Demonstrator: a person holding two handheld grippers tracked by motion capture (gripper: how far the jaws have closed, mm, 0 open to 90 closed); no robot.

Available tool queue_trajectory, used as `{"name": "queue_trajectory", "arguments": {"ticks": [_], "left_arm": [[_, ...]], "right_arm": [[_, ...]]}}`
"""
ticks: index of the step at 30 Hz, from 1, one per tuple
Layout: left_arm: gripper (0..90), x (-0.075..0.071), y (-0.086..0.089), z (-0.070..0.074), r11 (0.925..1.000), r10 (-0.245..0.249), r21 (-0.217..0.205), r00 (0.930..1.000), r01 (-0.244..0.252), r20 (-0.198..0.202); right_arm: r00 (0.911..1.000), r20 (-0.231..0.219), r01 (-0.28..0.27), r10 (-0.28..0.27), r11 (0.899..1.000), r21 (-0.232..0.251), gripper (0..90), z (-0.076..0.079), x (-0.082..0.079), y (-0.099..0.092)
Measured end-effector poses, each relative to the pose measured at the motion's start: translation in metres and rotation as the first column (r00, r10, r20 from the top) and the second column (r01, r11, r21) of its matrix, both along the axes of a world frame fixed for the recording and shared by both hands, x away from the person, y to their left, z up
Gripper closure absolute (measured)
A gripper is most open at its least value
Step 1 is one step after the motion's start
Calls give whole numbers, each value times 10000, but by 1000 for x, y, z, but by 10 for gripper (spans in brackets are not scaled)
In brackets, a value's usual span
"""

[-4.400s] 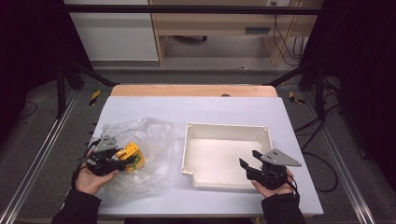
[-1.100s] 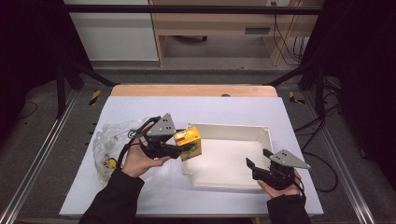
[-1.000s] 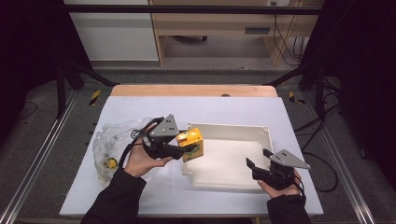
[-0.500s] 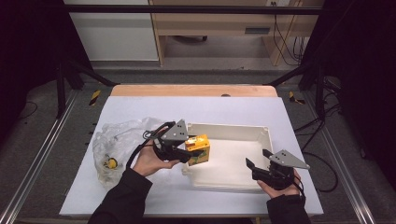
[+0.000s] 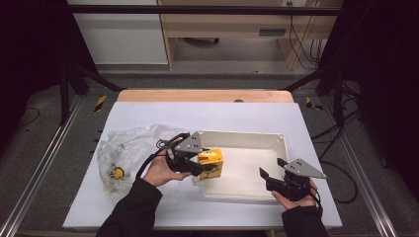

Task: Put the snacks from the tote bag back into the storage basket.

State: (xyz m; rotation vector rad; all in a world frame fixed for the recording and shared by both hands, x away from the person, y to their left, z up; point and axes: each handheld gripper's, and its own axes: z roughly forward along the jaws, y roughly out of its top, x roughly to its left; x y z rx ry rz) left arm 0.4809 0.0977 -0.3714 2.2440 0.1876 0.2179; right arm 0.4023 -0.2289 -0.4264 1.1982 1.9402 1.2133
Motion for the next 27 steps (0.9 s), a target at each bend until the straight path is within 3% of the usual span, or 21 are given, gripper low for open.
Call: {"name": "queue_trajectory", "arguments": {"ticks": [16,27], "left_arm": [[507,4,-5,-20,9981,-513,319,9974,530,-501],[506,7,-9,-32,9972,-539,475,9963,571,-667]], "right_arm": [[10000,-17,-51,51,10000,-51,288,-1,1,1],[10000,-36,-61,60,10000,-53,288,-2,1,1]]}}
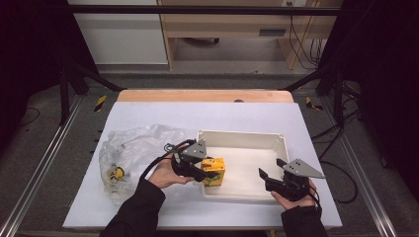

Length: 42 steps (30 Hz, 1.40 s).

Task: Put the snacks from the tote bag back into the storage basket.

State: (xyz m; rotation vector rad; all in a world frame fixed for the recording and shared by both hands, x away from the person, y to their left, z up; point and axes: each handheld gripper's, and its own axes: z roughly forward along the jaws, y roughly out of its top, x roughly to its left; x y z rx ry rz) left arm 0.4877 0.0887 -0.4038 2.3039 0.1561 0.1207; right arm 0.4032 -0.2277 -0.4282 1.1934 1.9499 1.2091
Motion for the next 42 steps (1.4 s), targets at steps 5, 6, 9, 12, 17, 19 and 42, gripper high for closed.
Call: {"name": "queue_trajectory", "arguments": {"ticks": [5,6,9,12,17,19,42], "left_arm": [[505,1,0,-7,10000,30,-53,10000,-30,0],[505,1,0,-7,10000,16,36,10000,-16,18],[504,1,0,-8,10000,51,-6,10000,-51,-2],[499,0,0,-8,9999,100,66,9999,-100,8],[434,-4,3,0,9985,527,-174,9986,-525,87],[396,-6,5,4,9967,764,-278,9968,-757,249],[294,-44,79,25,8799,4411,-2157,8966,-4234,397]], "right_arm": [[10000,-17,3,-3,10000,3,288,0,0,0],[10000,-14,7,-7,10000,-2,289,0,0,0],[10000,-18,7,-7,10000,-3,288,0,0,0],[10000,2,-3,3,10000,-4,288,0,0,0],[10000,-2,21,-21,10000,5,288,0,0,0],[10000,0,26,-26,10000,3,288,0,0,0],[9988,-7,488,-488,9986,189,237,0,-1,-11]]}}
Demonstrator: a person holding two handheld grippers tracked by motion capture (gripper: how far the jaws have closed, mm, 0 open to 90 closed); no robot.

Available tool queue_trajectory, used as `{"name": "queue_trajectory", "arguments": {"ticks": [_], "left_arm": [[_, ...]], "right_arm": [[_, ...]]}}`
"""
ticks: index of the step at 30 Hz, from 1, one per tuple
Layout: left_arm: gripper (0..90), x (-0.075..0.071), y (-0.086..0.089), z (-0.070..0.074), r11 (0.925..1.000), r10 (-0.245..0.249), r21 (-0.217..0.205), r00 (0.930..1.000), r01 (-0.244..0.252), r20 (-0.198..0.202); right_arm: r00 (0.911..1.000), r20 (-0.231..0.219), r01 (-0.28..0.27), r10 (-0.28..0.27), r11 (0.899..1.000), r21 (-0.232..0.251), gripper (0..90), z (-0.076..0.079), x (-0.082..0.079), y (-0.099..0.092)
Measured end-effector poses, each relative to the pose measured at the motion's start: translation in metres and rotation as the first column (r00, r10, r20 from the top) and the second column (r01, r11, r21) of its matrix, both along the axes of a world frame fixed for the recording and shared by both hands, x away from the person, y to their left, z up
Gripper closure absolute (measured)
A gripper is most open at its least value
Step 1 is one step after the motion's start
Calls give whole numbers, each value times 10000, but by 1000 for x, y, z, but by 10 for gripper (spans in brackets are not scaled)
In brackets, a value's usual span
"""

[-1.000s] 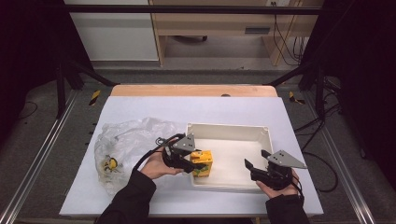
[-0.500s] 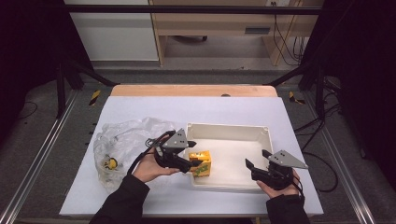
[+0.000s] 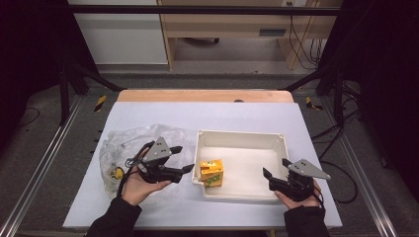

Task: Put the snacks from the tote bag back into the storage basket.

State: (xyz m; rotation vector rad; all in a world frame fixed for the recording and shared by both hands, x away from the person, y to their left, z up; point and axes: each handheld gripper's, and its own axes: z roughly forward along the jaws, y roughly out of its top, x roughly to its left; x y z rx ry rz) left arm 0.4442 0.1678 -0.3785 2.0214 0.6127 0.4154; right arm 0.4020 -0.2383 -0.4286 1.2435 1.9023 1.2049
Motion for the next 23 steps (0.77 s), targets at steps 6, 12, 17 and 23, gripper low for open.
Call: {"name": "queue_trajectory", "arguments": {"ticks": [6,12,17,23], "left_arm": [[292,-7,26,-3,9936,1126,26,9936,-1126,135],[278,-16,51,-9,9828,1847,-6,9828,-1847,-9],[271,-22,69,-19,9730,2303,-116,9730,-2304,-135],[269,-29,82,-26,9604,2775,-225,9607,-2777,-109]], "right_arm": [[9998,-73,163,-163,9999,13,193,0,0,-2],[9992,-134,364,-364,9993,29,164,-1,1,-5],[9976,-234,647,-647,9979,8,129,-3,2,-9],[9969,-293,735,-736,9973,-33,121,-5,3,-11]]}}
